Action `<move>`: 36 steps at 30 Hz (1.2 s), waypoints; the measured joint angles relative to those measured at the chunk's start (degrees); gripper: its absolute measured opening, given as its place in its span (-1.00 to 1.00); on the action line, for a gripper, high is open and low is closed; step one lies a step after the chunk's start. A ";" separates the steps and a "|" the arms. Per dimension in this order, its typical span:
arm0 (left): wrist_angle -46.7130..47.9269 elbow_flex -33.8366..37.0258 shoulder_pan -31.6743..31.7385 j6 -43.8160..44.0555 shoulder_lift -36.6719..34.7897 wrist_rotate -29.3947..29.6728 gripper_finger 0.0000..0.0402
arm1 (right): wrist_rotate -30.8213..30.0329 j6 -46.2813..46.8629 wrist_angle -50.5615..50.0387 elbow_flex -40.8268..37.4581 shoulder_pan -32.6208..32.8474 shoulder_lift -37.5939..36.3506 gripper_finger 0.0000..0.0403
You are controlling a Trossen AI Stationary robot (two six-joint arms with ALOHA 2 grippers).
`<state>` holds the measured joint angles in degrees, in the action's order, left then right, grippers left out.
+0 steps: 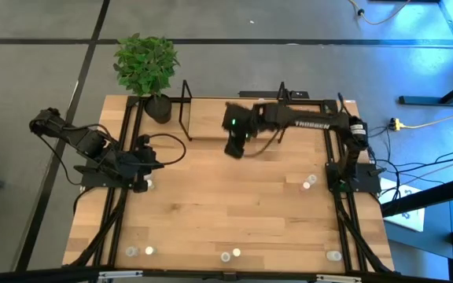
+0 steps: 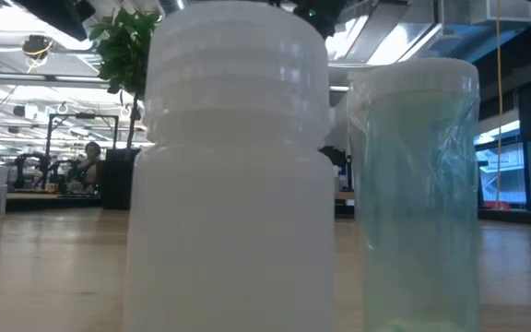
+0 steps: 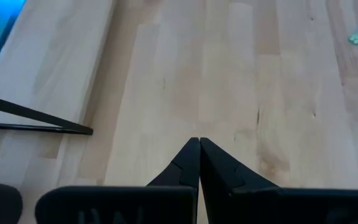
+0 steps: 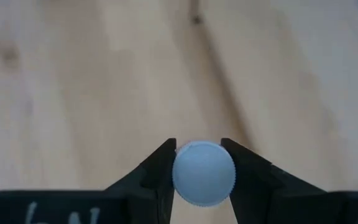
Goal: Pick and place medicine bottles onto shelf by color
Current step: Put the bottom left pink medicine bottle on the shelf
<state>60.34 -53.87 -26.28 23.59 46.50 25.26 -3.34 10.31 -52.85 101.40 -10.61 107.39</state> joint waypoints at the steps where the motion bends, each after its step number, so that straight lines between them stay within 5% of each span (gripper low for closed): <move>1: -0.12 0.00 0.00 0.01 0.00 0.32 -1.00 | -0.06 0.00 0.12 0.39 -1.33 0.00 -0.39; 13: -0.11 0.00 0.00 0.26 0.02 1.09 -1.00 | -1.69 4.41 -0.21 0.47 -13.98 2.01 -0.39; 36: -0.59 0.00 -0.02 0.37 0.00 1.06 -1.00 | -6.25 2.67 3.40 0.42 -18.92 9.20 -0.39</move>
<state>59.75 -53.87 -26.30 23.97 46.50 26.33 -9.60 12.97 -49.45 101.82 -29.53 116.59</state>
